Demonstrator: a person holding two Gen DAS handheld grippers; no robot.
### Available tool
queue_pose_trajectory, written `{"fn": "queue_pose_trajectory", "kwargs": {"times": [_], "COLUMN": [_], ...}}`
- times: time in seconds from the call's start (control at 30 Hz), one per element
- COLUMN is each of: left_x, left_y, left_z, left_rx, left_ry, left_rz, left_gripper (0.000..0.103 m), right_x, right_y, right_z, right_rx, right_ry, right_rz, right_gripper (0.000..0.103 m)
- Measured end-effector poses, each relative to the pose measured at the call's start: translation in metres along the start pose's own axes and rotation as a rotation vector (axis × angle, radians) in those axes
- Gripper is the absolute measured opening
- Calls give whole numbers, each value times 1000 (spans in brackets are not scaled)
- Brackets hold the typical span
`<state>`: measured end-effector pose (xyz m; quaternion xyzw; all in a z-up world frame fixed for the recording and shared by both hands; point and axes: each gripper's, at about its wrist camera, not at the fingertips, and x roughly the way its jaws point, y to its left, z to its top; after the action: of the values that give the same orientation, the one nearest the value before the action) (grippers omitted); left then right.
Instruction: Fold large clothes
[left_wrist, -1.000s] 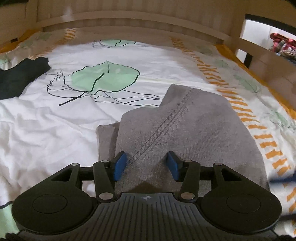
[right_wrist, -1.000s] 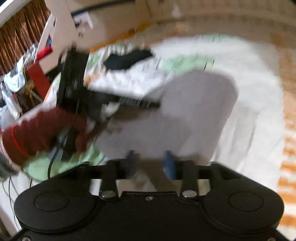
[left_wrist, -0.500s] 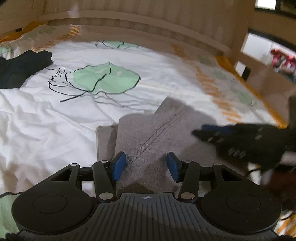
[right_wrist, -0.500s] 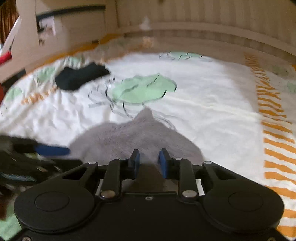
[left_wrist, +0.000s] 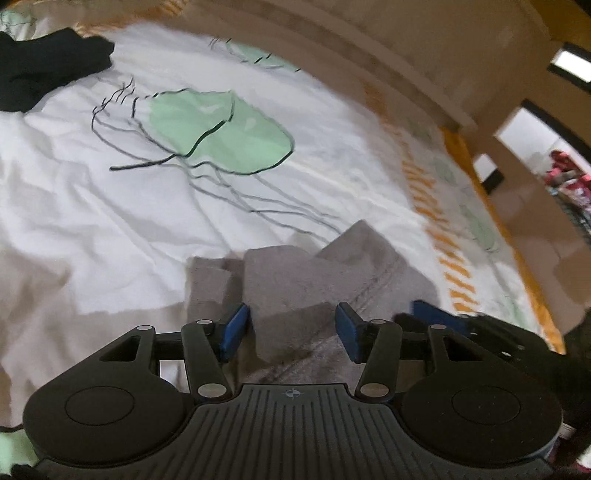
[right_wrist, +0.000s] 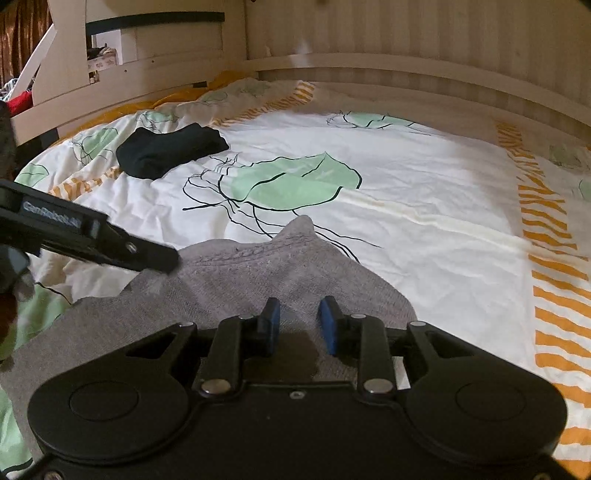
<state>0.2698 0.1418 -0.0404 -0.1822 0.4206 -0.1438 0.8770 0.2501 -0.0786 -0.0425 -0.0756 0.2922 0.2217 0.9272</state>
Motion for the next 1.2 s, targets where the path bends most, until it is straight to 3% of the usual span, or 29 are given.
{"fn": "queue_pose_trajectory", "kwargs": {"times": [0.13,0.23,0.4,0.43,0.47,0.63,0.7,0.83,0.97,1.03,1.1,1.13,1.17,1.2], "left_x": [5,5,10,10,9,-25,-29,-6,-3,-12,-25,-31,-37,-44], "left_y": [14,20,19,17,16,3,6,19,9,6,8,9,11,13], "left_z": [2,2,4,3,1,-7,-9,-15,-13,-12,-14,-14,-14,-15], "left_rx": [-100,-126,-146,-138,-124,-58,-51,-73,3,19,14,6,-6,-21], "left_ry": [13,10,-8,-20,-46,-185,-175,-94,-91,-112,-144,-158,-169,-180], "left_rz": [-19,27,-81,-89,-109,-54,-50,47,82,70,61,63,63,56], "left_gripper": [50,51,47,41,3,5,6,7,11,22,40,47,62,75], "right_x": [-4,-5,-6,-6,-7,-13,-13,12,14,9,-1,-9,-17,-26], "right_y": [-3,-4,-5,-5,-5,-2,5,30,40,36,26,19,14,8], "right_z": [-2,-3,-4,-4,-5,-2,1,0,4,4,6,7,7,7], "right_rx": [3,5,14,15,16,-2,-21,-115,-161,-158,-113,-71,-36,-5], "right_ry": [-15,-22,-27,-28,-30,-58,-57,13,32,25,10,-6,-26,-46], "right_rz": [14,20,27,27,27,48,88,74,59,74,111,126,133,140], "right_gripper": [39,39,39,39,39,39,39,39,39,40,53,65,76,78]}}
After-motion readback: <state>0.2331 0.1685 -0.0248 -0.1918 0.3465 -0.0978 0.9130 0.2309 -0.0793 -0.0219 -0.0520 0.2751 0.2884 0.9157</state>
